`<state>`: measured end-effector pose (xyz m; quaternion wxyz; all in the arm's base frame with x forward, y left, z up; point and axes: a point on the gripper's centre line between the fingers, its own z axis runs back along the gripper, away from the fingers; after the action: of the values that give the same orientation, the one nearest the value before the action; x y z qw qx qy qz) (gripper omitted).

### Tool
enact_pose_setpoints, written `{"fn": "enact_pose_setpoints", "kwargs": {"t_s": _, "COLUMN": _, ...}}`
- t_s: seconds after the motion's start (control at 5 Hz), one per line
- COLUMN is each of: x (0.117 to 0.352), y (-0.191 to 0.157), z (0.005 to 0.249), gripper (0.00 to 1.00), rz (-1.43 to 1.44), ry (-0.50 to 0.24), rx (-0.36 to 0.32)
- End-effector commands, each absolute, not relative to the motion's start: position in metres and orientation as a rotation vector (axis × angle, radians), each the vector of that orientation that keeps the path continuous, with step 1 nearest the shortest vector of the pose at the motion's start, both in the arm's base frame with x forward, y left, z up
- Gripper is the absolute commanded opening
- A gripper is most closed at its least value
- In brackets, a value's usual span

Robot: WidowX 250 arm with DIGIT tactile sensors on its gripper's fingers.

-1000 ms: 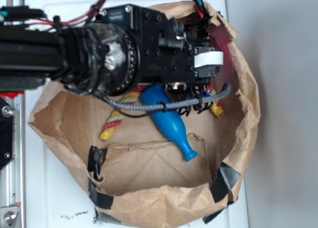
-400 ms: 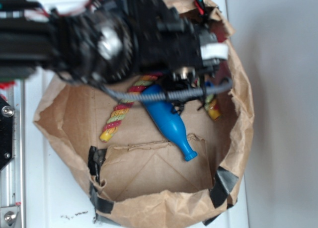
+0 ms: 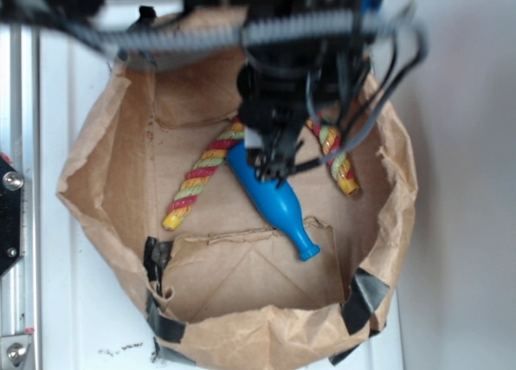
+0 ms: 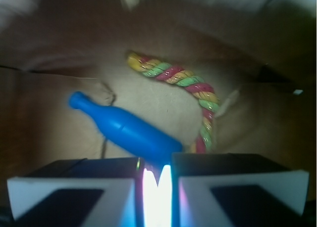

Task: Grab the multicolored rope.

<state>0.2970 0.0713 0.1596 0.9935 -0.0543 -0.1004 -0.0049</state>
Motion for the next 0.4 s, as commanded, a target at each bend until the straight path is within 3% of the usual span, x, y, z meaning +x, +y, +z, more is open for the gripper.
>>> {"fn": "enact_pose_setpoints", "kwargs": {"t_s": 0.0, "x": 0.295, "y": 0.076, "z": 0.201, "gripper": 0.0, "rz": -0.022, "ry": -0.261, "rx": -0.107}}
{"fn": "enact_pose_setpoints", "kwargs": {"t_s": 0.2, "x": 0.296, "y": 0.072, "z": 0.183, "gripper": 1.0, "rz": -0.042, "ry": -0.287, "rx": -0.067}}
